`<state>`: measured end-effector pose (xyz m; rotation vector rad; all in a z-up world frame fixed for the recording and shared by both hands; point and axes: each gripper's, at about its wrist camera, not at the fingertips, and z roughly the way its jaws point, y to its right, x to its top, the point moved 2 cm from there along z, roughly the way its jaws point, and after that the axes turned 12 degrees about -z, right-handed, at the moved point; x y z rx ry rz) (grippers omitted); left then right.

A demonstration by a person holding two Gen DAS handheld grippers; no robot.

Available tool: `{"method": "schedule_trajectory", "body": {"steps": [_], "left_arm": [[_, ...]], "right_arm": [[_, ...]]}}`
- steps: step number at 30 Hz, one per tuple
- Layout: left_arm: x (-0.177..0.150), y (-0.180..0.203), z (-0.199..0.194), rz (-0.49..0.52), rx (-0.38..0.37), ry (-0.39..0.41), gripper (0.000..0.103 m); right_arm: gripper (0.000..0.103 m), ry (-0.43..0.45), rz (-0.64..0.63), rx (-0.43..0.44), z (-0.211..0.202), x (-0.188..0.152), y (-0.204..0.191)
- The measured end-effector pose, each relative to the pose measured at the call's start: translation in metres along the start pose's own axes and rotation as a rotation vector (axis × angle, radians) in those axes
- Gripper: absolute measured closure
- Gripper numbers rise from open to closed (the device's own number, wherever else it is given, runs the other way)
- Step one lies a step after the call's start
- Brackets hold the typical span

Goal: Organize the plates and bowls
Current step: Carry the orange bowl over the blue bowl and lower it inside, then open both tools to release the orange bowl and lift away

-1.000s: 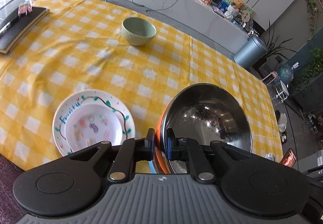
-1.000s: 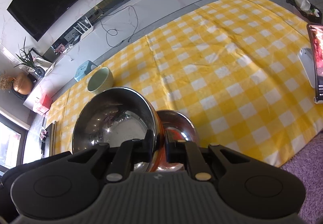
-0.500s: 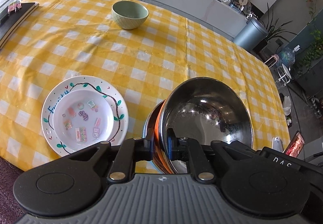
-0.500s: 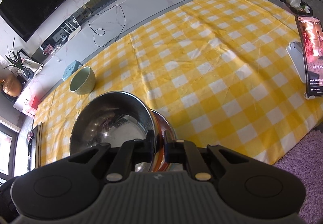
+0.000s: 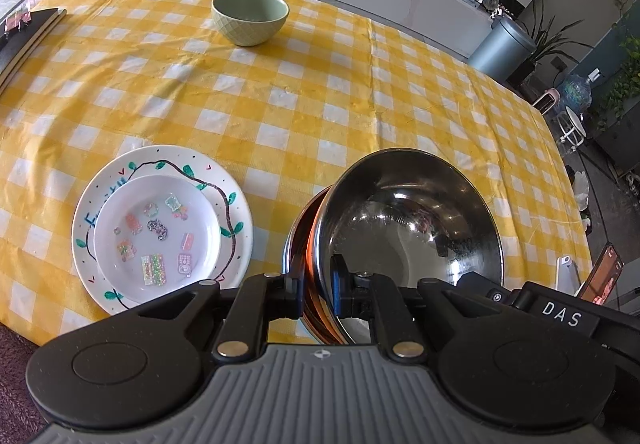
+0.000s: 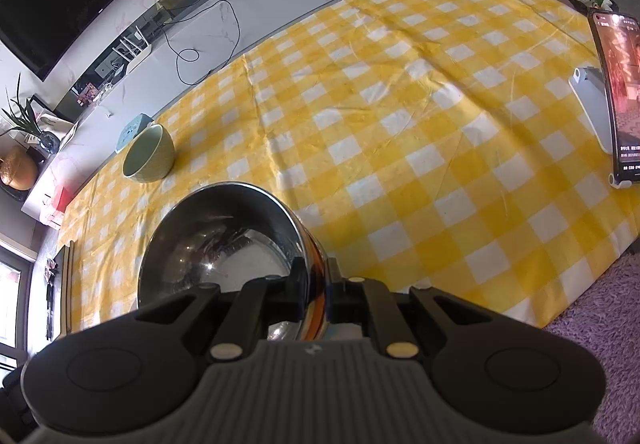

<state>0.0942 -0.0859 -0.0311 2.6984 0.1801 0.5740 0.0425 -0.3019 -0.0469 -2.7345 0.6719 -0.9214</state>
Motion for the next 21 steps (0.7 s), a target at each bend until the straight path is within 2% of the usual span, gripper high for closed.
{"method": "schedule_trajectory", "body": {"steps": [11,13,17,21], "left_arm": [[0.003,0.001,0.003,0.022,-0.012,0.023,0.088],[0.002,0.002,0.002,0.03,-0.015,0.031,0.081],[0.003,0.002,0.0,0.038,-0.027,0.04,0.077],[0.005,0.003,-0.008,0.056,-0.02,0.084,0.066]], "right_arm": [[0.096,-0.01,0.007,0.01,0.007,-0.001,0.003],[0.092,-0.011,0.012,0.011,0.007,-0.001,0.003],[0.092,-0.01,0.025,0.014,0.008,-0.001,0.006],[0.091,0.01,0.027,0.011,0.004,0.0,0.007]]}}
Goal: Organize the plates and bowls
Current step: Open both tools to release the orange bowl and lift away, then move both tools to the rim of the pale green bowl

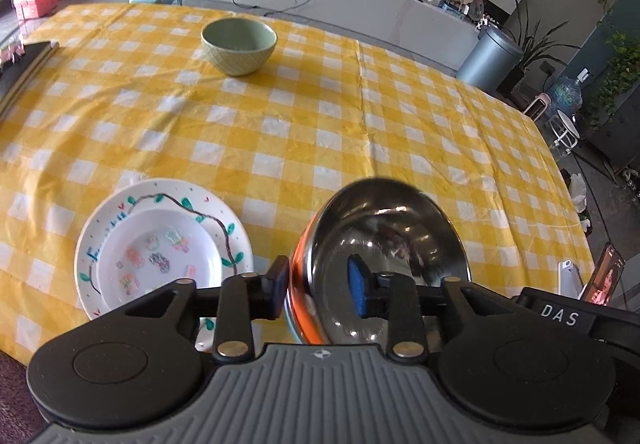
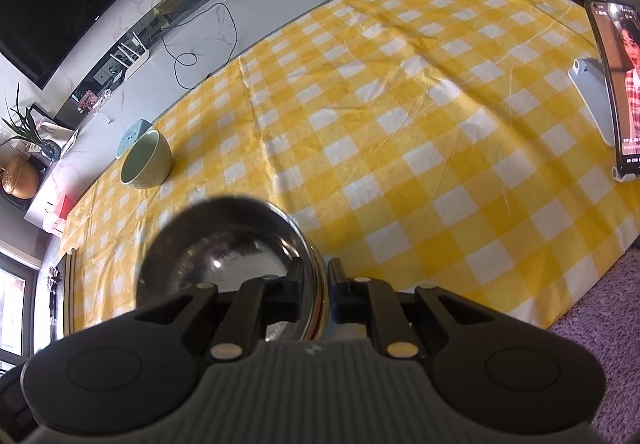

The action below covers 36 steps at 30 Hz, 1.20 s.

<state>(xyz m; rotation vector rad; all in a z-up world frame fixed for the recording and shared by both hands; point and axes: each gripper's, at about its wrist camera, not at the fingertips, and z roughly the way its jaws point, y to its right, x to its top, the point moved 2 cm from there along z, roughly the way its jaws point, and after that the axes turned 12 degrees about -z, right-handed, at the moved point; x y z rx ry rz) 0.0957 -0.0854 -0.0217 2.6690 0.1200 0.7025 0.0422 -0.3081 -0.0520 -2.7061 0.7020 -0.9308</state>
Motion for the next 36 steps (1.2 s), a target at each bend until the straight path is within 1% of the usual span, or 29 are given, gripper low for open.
{"method": "schedule_trajectory", "body": {"steps": [4,6,7,8,9,10,11,13,14,18,20,21,24,27,29,30,33,36], "left_arm": [[0.005,-0.003,-0.008,-0.011,-0.02,0.045,0.067],[0.007,-0.004,-0.012,0.004,-0.014,0.079,0.067],[0.007,-0.004,-0.012,0.014,-0.006,0.09,0.074],[0.008,-0.005,-0.011,0.015,-0.002,0.092,0.079],[0.008,-0.006,-0.009,0.009,-0.005,0.087,0.087],[0.008,-0.009,-0.007,0.0,-0.01,0.08,0.09],[0.008,-0.01,-0.005,-0.006,-0.019,0.073,0.09],[0.006,-0.012,-0.004,-0.004,-0.031,0.069,0.096],[0.005,-0.011,-0.003,0.001,-0.031,0.068,0.096],[0.004,-0.012,-0.003,-0.002,-0.031,0.069,0.096],[0.006,-0.013,-0.007,-0.009,-0.041,0.074,0.094],[0.008,-0.013,-0.009,-0.017,-0.05,0.075,0.094],[0.014,-0.015,-0.014,-0.029,-0.078,0.067,0.082],[0.02,-0.014,-0.017,-0.006,-0.046,0.061,0.082],[0.026,-0.015,-0.018,0.011,-0.026,0.058,0.081],[0.029,-0.015,-0.019,0.019,-0.016,0.058,0.081],[0.039,-0.016,-0.02,0.062,0.01,0.06,0.078],[0.051,-0.014,-0.02,0.117,0.032,0.059,0.075]], "right_arm": [[0.091,0.015,-0.004,0.002,-0.003,0.001,-0.001],[0.091,0.015,-0.005,0.004,-0.003,0.0,-0.001],[0.091,0.014,-0.002,0.003,-0.002,0.0,-0.001],[0.091,0.013,0.001,0.003,-0.002,0.0,0.0],[0.093,0.014,0.001,0.006,-0.002,-0.001,0.0],[0.095,0.016,-0.001,0.007,-0.002,-0.002,-0.001],[0.095,0.018,-0.001,0.01,-0.002,-0.002,-0.001],[0.098,0.022,-0.005,0.014,-0.003,-0.003,-0.002],[0.098,0.024,-0.011,0.011,-0.003,-0.002,-0.003],[0.098,0.027,-0.016,0.007,-0.003,-0.002,-0.004],[0.097,0.025,-0.009,0.011,-0.003,-0.002,-0.003],[0.095,0.027,-0.005,0.015,-0.004,-0.001,-0.003],[0.093,0.044,-0.01,0.014,-0.008,0.002,-0.006],[0.091,0.06,-0.028,0.006,-0.01,0.009,-0.012],[0.085,0.069,-0.042,0.008,-0.011,0.015,-0.016],[0.078,0.077,-0.053,0.003,-0.012,0.019,-0.018],[0.074,0.103,-0.098,-0.014,-0.014,0.03,-0.026],[0.068,0.096,-0.15,0.012,-0.01,0.041,-0.039]]}}
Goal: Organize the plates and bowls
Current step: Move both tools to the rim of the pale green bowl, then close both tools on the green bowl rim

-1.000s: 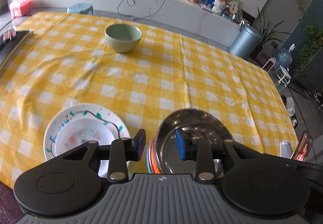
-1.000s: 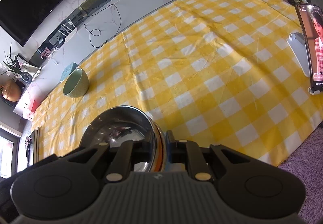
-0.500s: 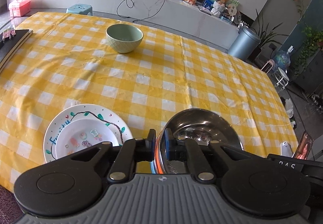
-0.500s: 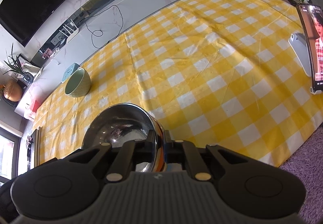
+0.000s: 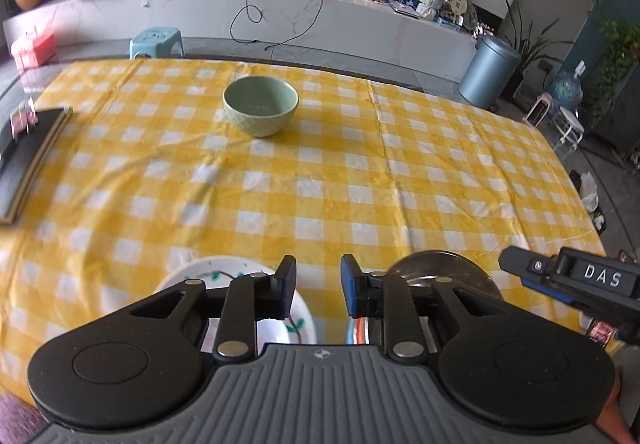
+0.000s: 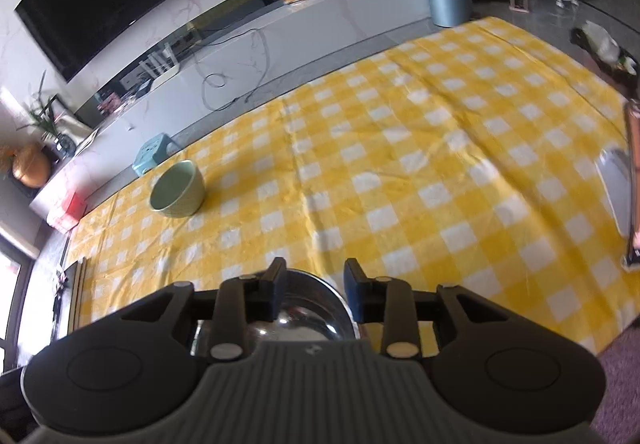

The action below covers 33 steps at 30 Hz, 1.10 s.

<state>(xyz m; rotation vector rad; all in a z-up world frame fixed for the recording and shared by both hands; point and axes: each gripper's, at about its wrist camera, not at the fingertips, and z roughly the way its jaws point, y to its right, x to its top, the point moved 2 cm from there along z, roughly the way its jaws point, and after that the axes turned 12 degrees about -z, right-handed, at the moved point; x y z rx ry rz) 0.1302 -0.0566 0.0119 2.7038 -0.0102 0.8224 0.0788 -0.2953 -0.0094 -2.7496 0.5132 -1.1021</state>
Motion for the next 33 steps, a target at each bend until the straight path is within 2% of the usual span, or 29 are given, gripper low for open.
{"method": "schedule_trajectory", "body": {"steps": [6,8,12,17,21,24,29,31,33], "left_arm": [[0.027,-0.001,0.009,0.075,-0.021,-0.056,0.063],[0.035,-0.002,0.015,0.131,-0.01,-0.075,0.062],[0.052,-0.008,0.031,0.237,0.021,-0.095,0.061],[0.087,-0.024,0.052,0.27,0.054,-0.073,0.061],[0.119,-0.033,0.068,0.28,0.03,-0.055,0.061],[0.138,-0.033,0.082,0.317,0.008,-0.05,0.061],[0.154,-0.035,0.121,0.409,0.03,-0.08,0.062],[0.159,-0.039,0.136,0.41,0.031,-0.098,0.069],[0.165,-0.044,0.151,0.402,0.036,-0.115,0.071]], "right_arm": [[0.06,-0.07,-0.044,0.099,0.025,0.021,-0.025],[0.053,-0.119,-0.032,0.139,0.04,0.026,-0.03],[0.053,-0.216,-0.047,0.204,0.069,0.037,-0.043],[0.054,-0.273,-0.099,0.214,0.104,0.06,-0.064],[0.061,-0.326,-0.083,0.274,0.137,0.083,-0.079],[0.068,-0.32,-0.133,0.255,0.159,0.104,-0.096],[0.079,-0.332,-0.161,0.226,0.204,0.132,-0.116],[0.082,-0.334,-0.181,0.228,0.219,0.139,-0.124],[0.082,-0.335,-0.19,0.227,0.232,0.145,-0.13]]}}
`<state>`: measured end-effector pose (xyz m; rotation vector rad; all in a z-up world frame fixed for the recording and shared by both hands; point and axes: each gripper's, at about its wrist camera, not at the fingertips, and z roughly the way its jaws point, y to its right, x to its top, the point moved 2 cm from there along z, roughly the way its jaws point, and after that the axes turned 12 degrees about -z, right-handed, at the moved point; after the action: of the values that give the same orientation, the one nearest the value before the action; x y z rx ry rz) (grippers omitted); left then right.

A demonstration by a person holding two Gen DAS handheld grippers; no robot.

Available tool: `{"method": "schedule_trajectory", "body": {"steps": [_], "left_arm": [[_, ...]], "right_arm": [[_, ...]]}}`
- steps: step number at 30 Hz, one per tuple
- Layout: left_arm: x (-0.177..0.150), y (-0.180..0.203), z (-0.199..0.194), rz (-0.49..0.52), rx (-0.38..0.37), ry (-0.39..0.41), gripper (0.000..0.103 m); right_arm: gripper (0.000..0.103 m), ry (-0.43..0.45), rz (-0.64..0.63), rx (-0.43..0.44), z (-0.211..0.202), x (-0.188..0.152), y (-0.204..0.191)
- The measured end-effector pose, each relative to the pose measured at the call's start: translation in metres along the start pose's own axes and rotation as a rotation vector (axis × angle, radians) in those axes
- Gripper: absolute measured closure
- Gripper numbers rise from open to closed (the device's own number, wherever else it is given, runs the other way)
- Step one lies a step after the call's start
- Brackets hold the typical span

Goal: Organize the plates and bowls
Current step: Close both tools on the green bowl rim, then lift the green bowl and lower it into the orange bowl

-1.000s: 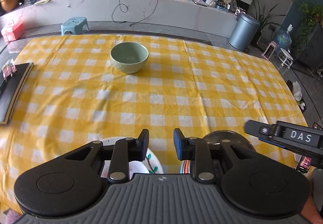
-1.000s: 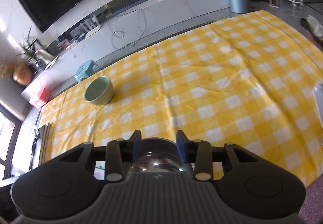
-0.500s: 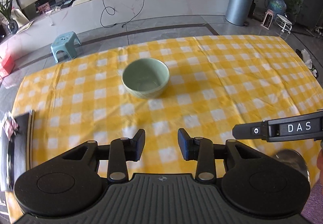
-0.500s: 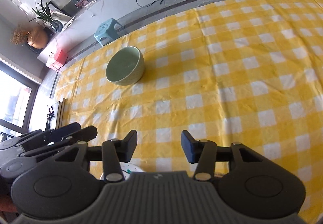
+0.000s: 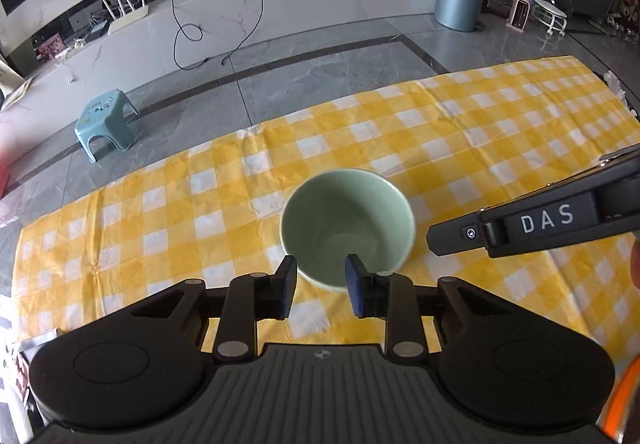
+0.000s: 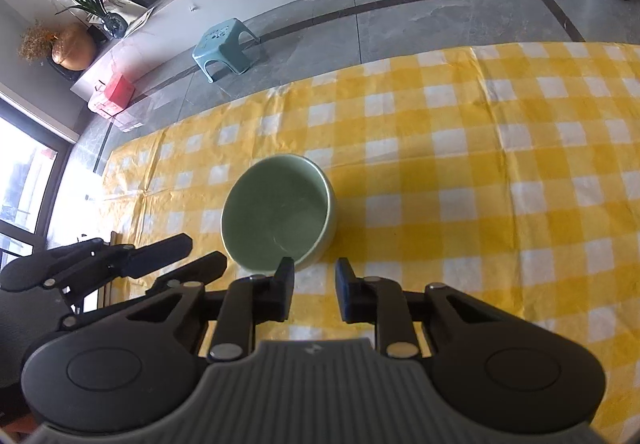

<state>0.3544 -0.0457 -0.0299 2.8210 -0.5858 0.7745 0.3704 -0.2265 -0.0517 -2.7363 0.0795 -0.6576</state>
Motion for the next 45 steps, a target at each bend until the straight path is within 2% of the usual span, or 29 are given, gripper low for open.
{"method": "schedule_trajectory", "body": {"steps": [4,10,13,24,36,45], "left_arm": [[0.005,-0.018,0.022,-0.074,-0.001,-0.045,0.077],[0.006,-0.037,0.04,-0.175,-0.063,-0.078,0.082],[0.009,-0.037,0.049,-0.187,-0.066,-0.088,0.087],[0.009,-0.031,0.057,-0.171,-0.032,-0.082,0.088],[-0.003,-0.025,0.03,-0.242,-0.061,-0.083,0.093],[-0.022,-0.001,-0.035,-0.28,-0.024,-0.073,0.093]], "right_arm": [[0.083,-0.025,-0.023,-0.036,0.022,0.013,-0.004],[0.087,-0.065,-0.026,-0.07,0.054,0.022,0.0],[0.09,-0.081,-0.016,-0.068,0.066,0.023,0.005],[0.091,-0.078,-0.018,-0.067,0.078,0.02,0.006],[0.094,-0.112,0.035,-0.065,0.051,-0.002,0.003],[0.094,-0.093,0.031,-0.038,-0.012,-0.035,-0.015]]}}
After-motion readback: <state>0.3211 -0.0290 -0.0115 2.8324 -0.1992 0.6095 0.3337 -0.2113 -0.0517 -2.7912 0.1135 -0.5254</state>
